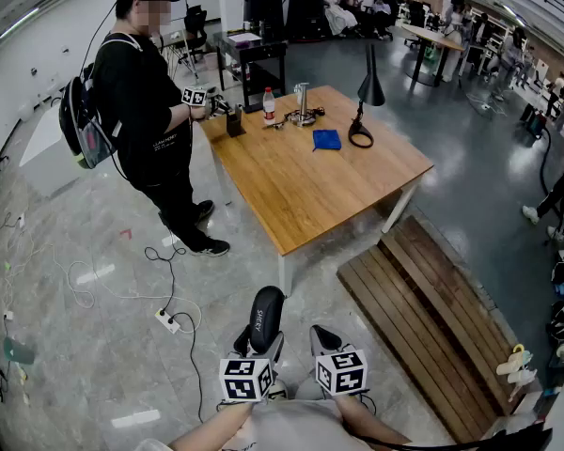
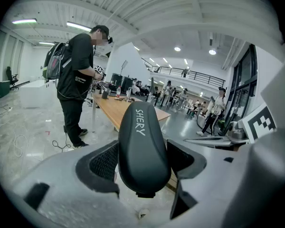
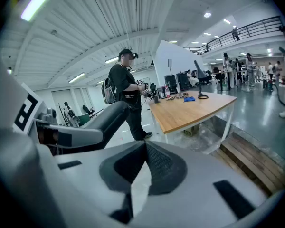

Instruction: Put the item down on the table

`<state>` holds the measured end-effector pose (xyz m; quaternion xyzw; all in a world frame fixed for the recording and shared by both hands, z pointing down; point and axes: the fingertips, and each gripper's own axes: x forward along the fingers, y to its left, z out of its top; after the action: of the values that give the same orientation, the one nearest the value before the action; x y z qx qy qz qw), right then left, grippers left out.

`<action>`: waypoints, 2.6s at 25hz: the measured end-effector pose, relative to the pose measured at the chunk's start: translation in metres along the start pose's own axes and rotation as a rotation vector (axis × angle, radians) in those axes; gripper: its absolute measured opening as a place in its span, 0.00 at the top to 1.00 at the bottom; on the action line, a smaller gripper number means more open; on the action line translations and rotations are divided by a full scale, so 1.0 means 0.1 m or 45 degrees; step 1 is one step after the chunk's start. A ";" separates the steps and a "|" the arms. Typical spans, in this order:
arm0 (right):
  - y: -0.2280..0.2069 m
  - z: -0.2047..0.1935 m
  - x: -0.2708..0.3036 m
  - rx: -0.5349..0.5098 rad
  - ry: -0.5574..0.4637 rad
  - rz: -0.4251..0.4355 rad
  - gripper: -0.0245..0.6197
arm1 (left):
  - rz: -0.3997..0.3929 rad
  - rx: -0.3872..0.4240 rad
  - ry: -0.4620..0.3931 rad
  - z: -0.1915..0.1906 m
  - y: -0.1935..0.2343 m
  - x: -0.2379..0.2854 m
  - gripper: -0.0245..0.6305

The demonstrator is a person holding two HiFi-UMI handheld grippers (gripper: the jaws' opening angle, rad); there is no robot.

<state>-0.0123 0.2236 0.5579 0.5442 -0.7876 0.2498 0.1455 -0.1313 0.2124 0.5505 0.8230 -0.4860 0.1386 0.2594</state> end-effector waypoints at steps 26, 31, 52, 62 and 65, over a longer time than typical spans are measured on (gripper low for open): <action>-1.43 1.72 1.79 -0.136 -0.023 0.134 0.96 | 0.116 -0.066 -0.091 1.52 0.27 2.16 0.46; -1.62 1.89 2.01 -0.137 -0.011 0.176 0.96 | 0.151 -0.088 -0.095 1.65 0.22 2.41 0.46; -1.51 2.04 2.48 -0.098 0.022 0.155 0.96 | 0.122 -0.103 -0.008 1.82 0.59 2.72 0.46; -1.58 2.07 2.87 -0.130 0.052 0.142 0.96 | 0.147 -0.062 0.034 1.80 0.81 3.08 0.46; -1.64 2.05 3.02 -0.138 0.059 0.140 0.96 | 0.147 -0.057 0.059 1.76 0.86 3.26 0.46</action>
<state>0.0391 -0.1726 0.5768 0.4855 -0.8251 0.2267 0.1791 -0.0511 -0.1581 0.5867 0.7841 -0.5297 0.1615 0.2803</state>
